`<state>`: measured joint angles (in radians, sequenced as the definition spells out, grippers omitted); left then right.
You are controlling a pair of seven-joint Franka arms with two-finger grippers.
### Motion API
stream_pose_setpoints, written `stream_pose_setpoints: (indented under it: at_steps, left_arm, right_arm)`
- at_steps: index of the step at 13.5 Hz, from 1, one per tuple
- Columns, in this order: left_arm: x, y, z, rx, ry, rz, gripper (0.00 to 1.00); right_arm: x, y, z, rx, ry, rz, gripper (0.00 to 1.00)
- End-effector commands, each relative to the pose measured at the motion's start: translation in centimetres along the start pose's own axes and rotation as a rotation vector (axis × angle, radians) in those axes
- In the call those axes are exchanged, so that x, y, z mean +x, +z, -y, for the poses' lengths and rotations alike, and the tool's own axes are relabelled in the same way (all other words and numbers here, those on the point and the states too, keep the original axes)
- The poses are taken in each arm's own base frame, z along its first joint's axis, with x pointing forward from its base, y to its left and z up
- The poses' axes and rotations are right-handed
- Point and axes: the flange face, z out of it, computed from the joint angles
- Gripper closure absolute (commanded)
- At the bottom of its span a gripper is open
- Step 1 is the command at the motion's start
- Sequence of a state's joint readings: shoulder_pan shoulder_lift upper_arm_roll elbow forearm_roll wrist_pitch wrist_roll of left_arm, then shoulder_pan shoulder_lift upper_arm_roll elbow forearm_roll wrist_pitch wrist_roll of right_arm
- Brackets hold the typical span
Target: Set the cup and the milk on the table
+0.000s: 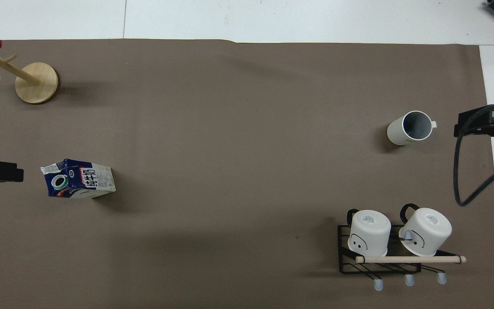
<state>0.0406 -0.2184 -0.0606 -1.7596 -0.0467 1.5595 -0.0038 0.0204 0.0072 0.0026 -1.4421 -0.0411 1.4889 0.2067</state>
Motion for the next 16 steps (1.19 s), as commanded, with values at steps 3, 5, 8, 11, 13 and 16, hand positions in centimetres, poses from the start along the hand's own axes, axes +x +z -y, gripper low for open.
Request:
stream_pose_setpoints:
  at_steps: [3, 5, 8, 11, 13, 16]
  left_arm:
    - [0.8, 0.7, 0.4, 0.006, -0.004, 0.03, 0.0]
    - [0.9, 0.6, 0.4, 0.006, -0.003, 0.029, 0.0]
    - [1.0, 0.6, 0.4, 0.006, -0.005, 0.029, 0.0]
    - [1.1, 0.7, 0.5, 0.007, -0.005, 0.03, 0.0]
    - [1.8, -0.1, 0.4, 0.009, -0.003, 0.038, 0.0]
    - [2.6, -0.7, 0.4, 0.01, -0.004, 0.049, 0.0]
  right_arm:
    - [-0.6, -0.2, -0.4, 0.028, -0.007, 0.003, 0.0]
    - [-0.7, -0.2, -0.4, 0.027, -0.008, 0.009, 0.0]
    - [-0.7, -0.2, -0.4, 0.027, -0.008, 0.007, 0.0]
    - [-0.7, -0.2, -0.4, 0.027, -0.008, 0.007, 0.0]
    - [-0.7, -0.2, -0.5, 0.027, -0.007, 0.007, 0.0]
    - [-0.7, -0.2, -0.4, 0.027, -0.008, 0.007, 0.0]
